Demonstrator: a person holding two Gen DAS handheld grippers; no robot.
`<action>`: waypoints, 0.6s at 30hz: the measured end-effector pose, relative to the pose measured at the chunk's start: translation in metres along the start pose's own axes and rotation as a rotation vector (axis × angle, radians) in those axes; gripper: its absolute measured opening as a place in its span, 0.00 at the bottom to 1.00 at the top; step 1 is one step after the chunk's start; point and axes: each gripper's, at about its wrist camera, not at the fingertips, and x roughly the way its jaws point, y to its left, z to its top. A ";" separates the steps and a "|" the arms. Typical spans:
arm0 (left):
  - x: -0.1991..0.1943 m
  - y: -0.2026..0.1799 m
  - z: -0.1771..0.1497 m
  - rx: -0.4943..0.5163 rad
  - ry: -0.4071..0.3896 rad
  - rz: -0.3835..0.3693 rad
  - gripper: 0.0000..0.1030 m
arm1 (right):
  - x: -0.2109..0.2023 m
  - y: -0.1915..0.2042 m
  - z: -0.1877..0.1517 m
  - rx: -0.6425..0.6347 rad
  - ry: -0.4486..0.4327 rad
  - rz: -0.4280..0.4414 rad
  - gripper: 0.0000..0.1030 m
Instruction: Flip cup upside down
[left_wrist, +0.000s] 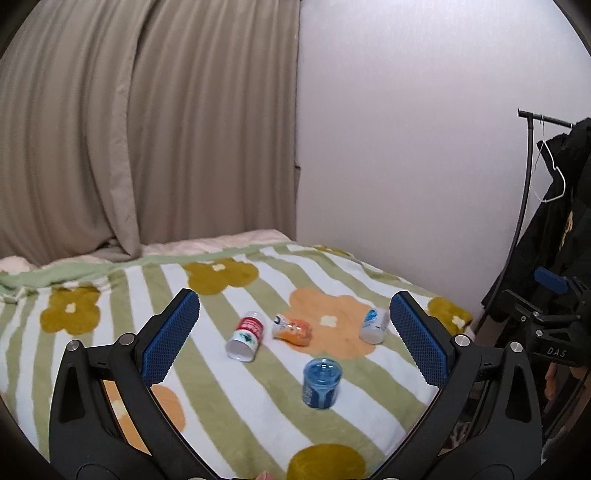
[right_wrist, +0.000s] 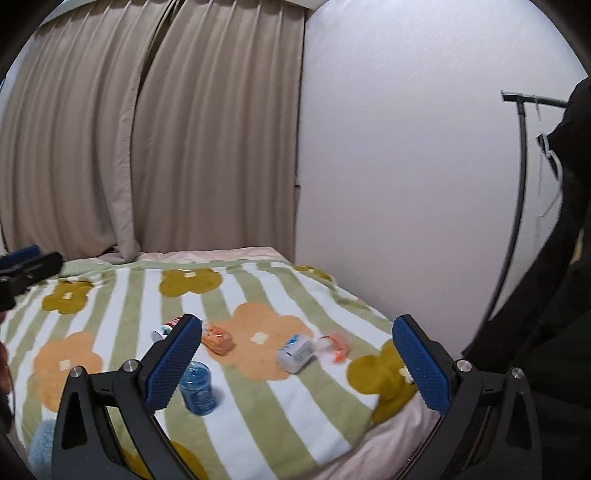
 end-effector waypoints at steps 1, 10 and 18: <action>-0.002 -0.001 -0.002 0.008 -0.003 0.008 1.00 | -0.001 0.000 -0.003 0.006 0.000 -0.007 1.00; -0.008 -0.010 -0.006 0.003 -0.022 -0.031 1.00 | -0.008 -0.005 -0.007 0.052 0.003 -0.048 1.00; -0.005 -0.018 -0.007 0.019 -0.023 -0.043 1.00 | -0.012 -0.009 -0.004 0.064 -0.011 -0.070 1.00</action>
